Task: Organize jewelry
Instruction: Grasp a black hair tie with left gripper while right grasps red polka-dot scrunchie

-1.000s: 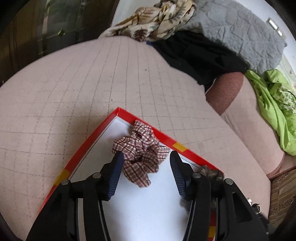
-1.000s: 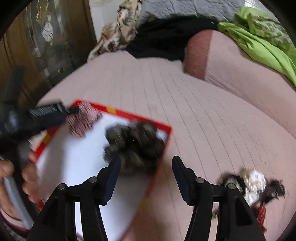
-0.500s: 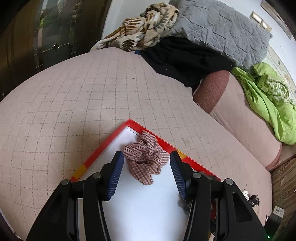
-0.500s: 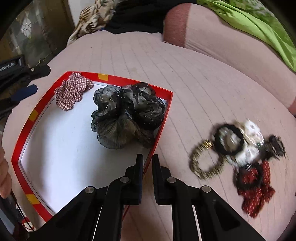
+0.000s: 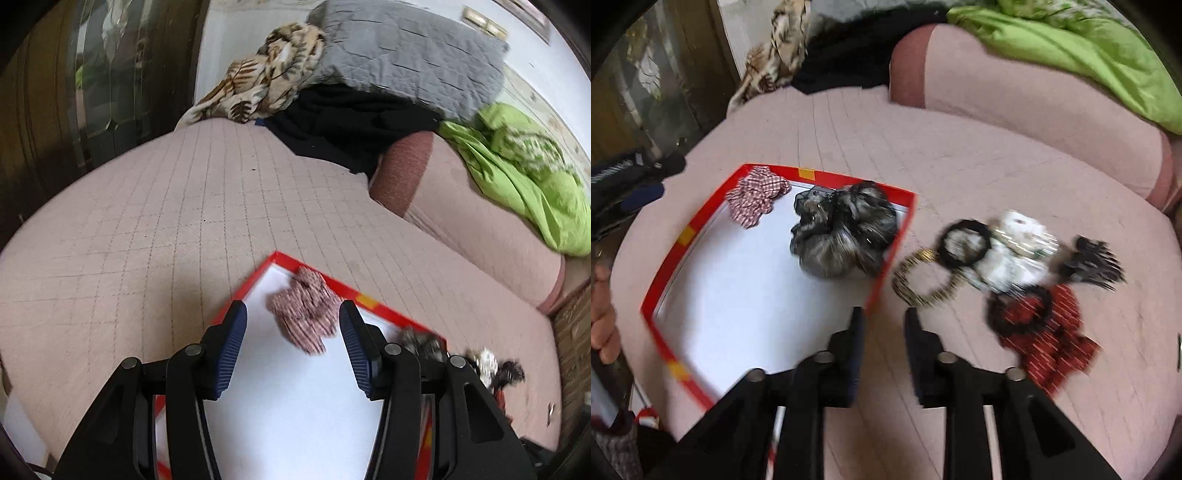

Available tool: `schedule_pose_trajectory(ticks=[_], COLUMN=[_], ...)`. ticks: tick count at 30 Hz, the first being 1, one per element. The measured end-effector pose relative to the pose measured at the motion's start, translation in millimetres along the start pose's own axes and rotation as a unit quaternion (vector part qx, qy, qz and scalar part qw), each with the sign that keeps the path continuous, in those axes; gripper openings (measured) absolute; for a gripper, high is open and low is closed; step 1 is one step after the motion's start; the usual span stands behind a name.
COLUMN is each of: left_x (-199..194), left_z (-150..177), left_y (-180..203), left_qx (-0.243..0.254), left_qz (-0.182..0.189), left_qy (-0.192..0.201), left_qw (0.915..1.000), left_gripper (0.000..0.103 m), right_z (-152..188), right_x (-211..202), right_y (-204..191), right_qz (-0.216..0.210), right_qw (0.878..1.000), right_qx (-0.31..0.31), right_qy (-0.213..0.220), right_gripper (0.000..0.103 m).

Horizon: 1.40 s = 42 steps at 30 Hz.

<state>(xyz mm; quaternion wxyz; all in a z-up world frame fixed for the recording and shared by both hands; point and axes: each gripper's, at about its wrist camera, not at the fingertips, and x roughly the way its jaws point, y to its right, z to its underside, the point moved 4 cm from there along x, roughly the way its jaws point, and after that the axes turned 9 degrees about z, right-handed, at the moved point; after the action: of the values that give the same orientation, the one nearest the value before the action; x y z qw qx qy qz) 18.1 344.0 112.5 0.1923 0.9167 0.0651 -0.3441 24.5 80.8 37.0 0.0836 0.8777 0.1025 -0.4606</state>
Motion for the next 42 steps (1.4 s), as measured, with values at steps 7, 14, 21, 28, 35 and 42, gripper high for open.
schedule_pose_trajectory(ticks=[7, 14, 21, 28, 35, 42], left_x=[-31.8, -14.6, 31.9, 58.4, 45.2, 76.3], left_z=[62.8, 122.3, 157.4, 161.3, 145.8, 120.6], left_y=[68.6, 155.3, 204.5, 179.5, 197.8, 234.6], left_qx=[0.066, 0.156, 0.179, 0.157, 0.171, 0.228], left_qz=[0.036, 0.090, 0.117, 0.072, 0.098, 0.087], left_qy=[-0.038, -0.106, -0.156, -0.170, -0.165, -0.169], left_qw=[0.9965, 0.9780, 0.9642, 0.9702, 0.9664, 0.9549], left_gripper=[0.060, 0.061, 0.061, 0.057, 0.057, 0.057], right_z=[76.6, 123.9, 137.3, 138.6, 134.3, 97.9], right_x=[-45.4, -52.0, -53.1, -48.4, -33.3, -13.9], right_y=[74.7, 163.6, 191.6, 192.0, 196.2, 186.0], right_qz=[0.018, 0.042, 0.026, 0.011, -0.006, -0.040], right_qw=[0.999, 0.991, 0.987, 0.987, 0.985, 0.985], right_qx=[0.041, 0.125, 0.161, 0.159, 0.172, 0.163], right_qy=[0.003, -0.004, 0.008, 0.021, 0.017, 0.033], right_gripper=[0.039, 0.046, 0.048, 0.053, 0.053, 0.053])
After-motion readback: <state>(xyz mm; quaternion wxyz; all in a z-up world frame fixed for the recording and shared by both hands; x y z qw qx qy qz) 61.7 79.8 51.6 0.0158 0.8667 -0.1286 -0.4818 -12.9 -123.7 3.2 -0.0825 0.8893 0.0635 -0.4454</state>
